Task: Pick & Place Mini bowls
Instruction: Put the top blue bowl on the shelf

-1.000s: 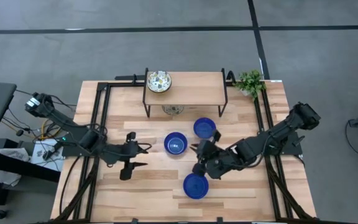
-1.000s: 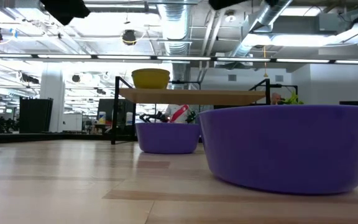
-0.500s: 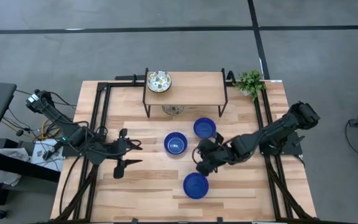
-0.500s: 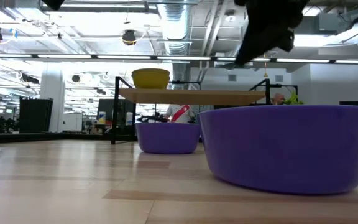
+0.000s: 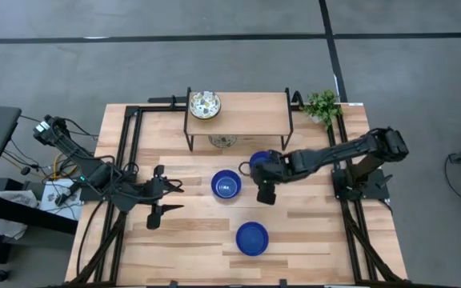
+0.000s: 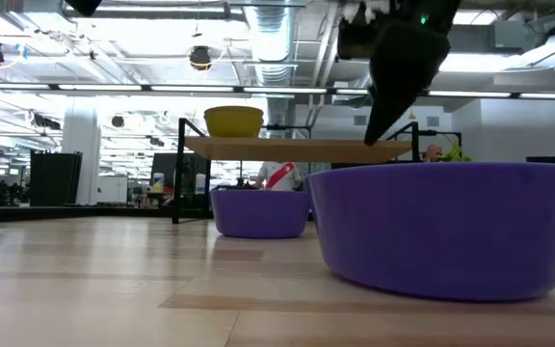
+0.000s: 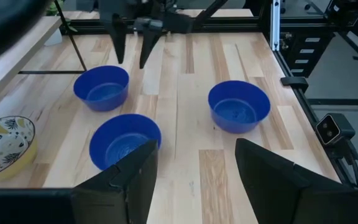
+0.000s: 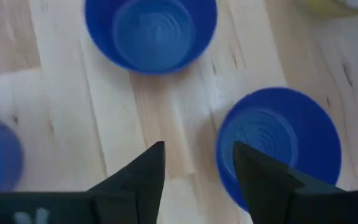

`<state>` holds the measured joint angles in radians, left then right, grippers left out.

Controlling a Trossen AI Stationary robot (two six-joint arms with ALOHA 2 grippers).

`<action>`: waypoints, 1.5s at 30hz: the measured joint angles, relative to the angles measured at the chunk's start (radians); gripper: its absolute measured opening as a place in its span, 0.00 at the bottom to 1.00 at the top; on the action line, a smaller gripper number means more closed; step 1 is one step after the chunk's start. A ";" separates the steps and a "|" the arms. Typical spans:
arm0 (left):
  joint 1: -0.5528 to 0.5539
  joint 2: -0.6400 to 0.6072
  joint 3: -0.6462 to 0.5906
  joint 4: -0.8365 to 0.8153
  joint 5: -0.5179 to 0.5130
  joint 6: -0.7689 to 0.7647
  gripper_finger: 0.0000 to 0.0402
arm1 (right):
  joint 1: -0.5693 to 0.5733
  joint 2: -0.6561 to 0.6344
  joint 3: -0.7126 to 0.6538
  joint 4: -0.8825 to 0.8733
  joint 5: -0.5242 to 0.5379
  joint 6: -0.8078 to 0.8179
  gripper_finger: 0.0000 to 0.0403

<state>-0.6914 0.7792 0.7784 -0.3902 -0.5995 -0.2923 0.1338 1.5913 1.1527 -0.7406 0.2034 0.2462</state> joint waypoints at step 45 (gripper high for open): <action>0.000 0.003 0.000 0.007 -0.003 -0.031 0.53 | -0.006 0.209 0.048 -0.054 -0.046 -0.081 0.01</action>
<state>-0.6910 0.7822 0.7784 -0.3836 -0.6025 -0.3235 0.1279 1.8000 1.2006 -0.7943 0.1573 0.1650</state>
